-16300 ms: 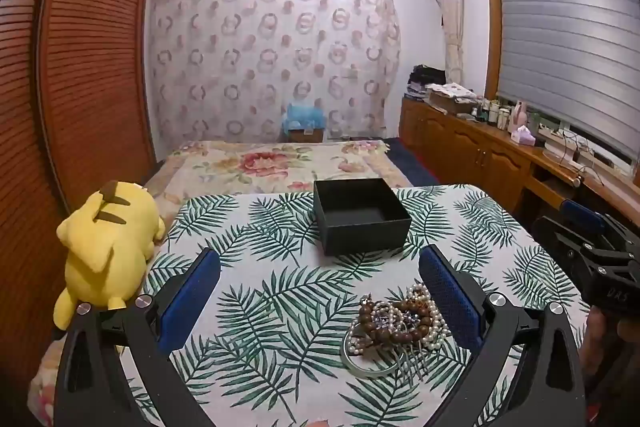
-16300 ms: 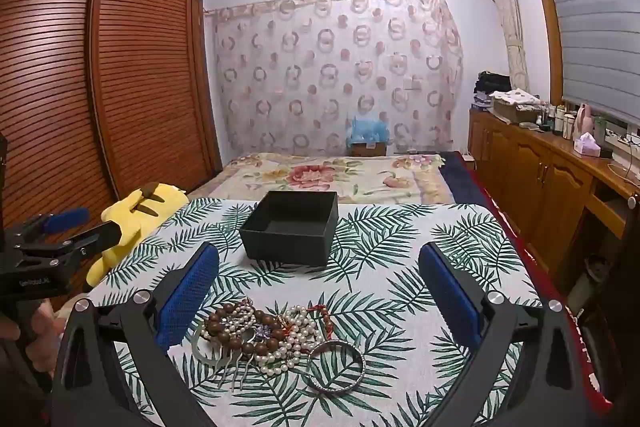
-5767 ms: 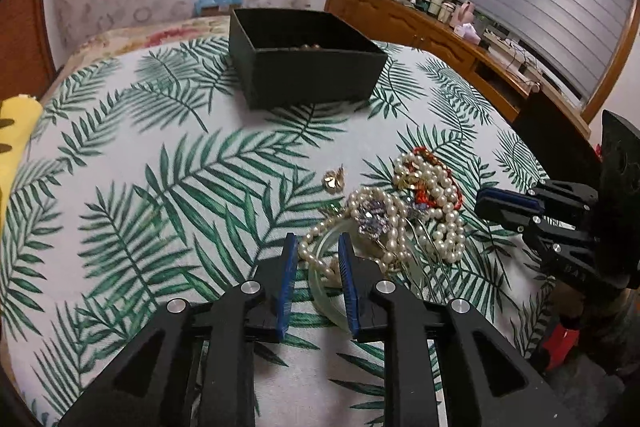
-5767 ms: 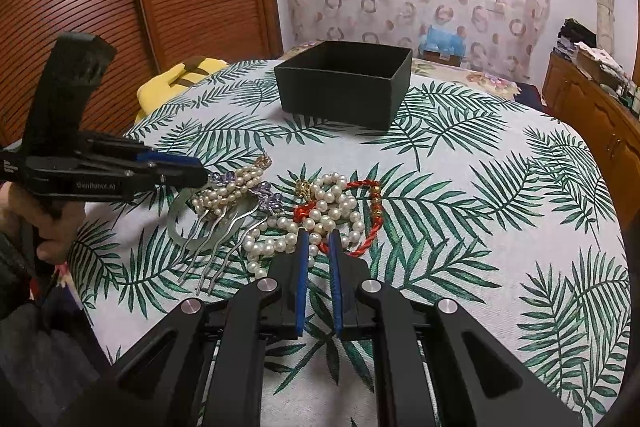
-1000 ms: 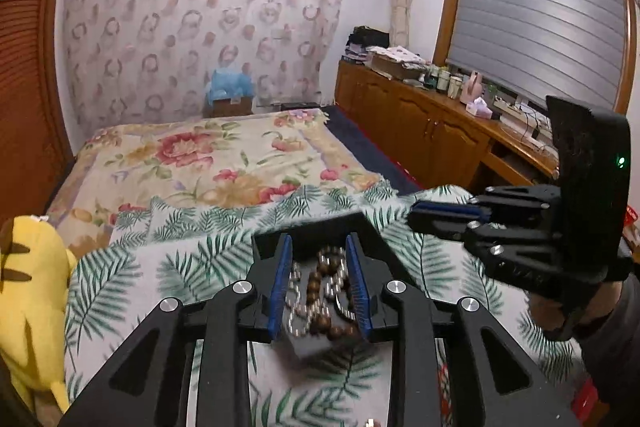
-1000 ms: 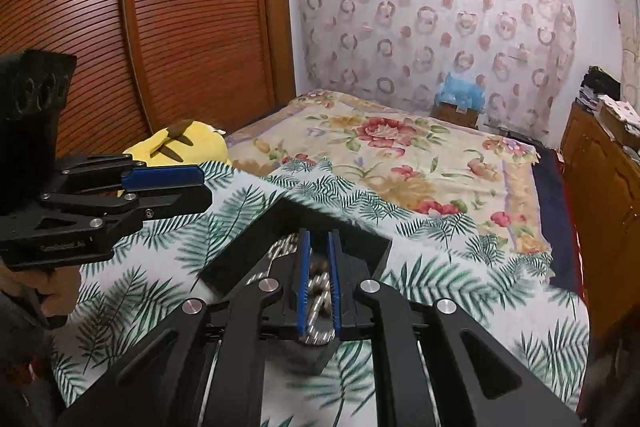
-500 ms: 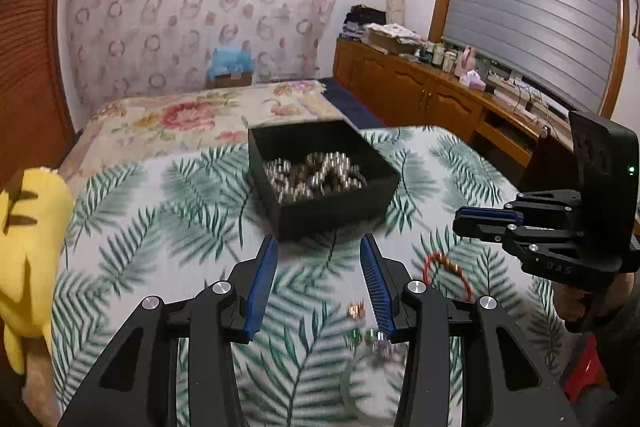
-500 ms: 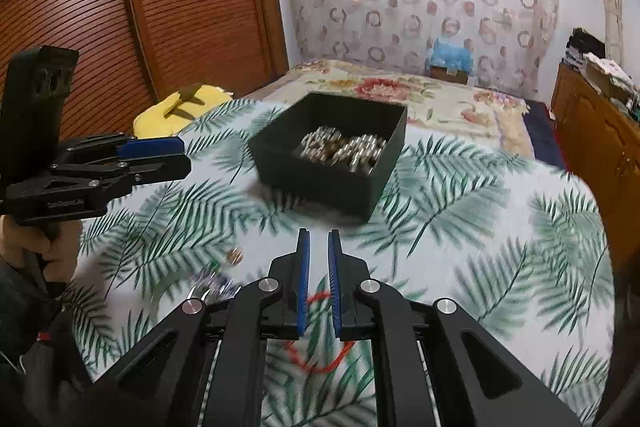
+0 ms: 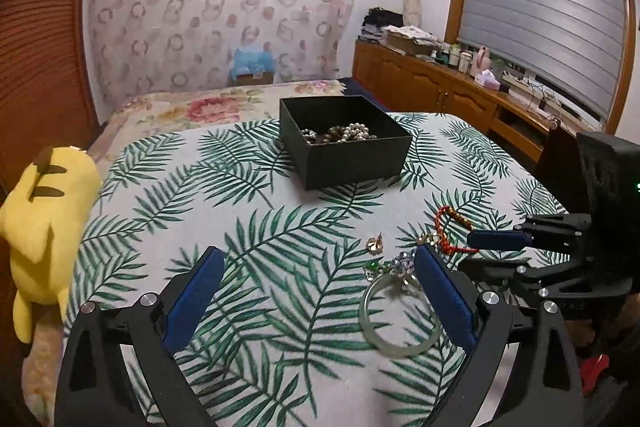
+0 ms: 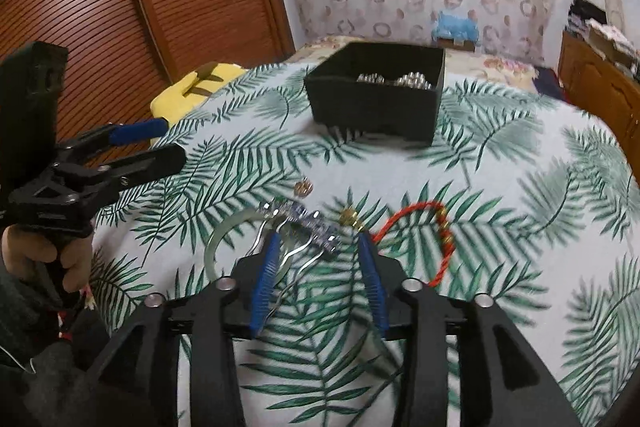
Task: Organize jewelry
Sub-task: 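Grasp the silver hair comb with purple stones with the right tool and lift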
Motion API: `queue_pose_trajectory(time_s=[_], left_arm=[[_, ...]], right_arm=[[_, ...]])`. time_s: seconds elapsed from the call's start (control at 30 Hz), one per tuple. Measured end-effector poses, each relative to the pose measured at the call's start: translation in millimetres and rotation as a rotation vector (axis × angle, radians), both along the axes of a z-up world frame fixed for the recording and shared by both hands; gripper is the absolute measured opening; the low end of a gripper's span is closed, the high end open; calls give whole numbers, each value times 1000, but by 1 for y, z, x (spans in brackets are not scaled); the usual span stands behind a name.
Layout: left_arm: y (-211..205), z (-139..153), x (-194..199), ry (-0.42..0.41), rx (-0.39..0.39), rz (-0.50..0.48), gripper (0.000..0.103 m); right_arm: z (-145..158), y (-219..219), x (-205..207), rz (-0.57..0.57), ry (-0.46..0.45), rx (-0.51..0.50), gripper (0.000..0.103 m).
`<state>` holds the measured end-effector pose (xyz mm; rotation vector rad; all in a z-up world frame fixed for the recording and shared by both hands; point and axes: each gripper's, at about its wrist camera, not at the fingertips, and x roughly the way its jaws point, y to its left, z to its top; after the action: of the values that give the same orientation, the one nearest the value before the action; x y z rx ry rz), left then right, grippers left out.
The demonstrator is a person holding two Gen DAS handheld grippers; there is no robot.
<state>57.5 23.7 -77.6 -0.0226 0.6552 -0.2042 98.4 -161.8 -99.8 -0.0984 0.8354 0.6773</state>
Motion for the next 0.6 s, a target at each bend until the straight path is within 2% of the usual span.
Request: queue_pose_trajectory(time_s=[0.13, 0.3, 0.6], left_arm=[[7, 0, -10, -11, 7, 18, 92], [15, -4, -16, -5, 2, 35, 92], [21, -6, -19, -4, -12, 46, 92]], right_arm=[[-4, 6, 0, -19, 16, -8, 62], [-12, 16, 3, -16, 60, -8, 63], [-16, 37, 10, -12, 53, -72, 63]])
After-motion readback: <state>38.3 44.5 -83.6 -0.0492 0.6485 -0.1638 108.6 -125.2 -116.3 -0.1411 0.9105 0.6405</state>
